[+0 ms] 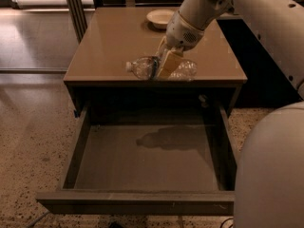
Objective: Pick water bottle from top drawer and place on counter
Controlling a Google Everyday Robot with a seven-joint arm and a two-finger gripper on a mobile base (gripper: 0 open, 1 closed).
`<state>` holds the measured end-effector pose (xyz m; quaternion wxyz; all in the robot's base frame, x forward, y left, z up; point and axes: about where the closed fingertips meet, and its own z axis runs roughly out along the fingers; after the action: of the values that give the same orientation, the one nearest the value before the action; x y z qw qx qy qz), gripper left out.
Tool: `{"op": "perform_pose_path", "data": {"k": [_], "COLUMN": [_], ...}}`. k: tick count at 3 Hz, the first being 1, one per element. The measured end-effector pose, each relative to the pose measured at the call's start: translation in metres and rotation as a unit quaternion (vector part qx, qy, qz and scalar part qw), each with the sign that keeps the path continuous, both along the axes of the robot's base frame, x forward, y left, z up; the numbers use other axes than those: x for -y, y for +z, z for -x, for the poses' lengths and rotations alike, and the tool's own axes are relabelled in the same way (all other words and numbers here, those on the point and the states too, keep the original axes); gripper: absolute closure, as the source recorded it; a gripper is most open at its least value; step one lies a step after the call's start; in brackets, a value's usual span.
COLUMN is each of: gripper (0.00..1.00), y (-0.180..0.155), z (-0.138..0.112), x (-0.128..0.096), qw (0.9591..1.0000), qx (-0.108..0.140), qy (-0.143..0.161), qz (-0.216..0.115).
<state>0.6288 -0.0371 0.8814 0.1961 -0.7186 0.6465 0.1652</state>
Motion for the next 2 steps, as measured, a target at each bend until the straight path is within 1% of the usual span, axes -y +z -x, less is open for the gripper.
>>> {"op": "perform_pose_path", "data": {"k": [1, 2], "gripper": [1.00, 1.00], "y": [0.002, 0.008], "z": [-0.024, -0.061], "x": [0.006, 0.019], "qw": [0.9998, 0.9990], "qx": [0.013, 0.032], "qy": [-0.011, -0.029], "qz": [0.003, -0.005]}}
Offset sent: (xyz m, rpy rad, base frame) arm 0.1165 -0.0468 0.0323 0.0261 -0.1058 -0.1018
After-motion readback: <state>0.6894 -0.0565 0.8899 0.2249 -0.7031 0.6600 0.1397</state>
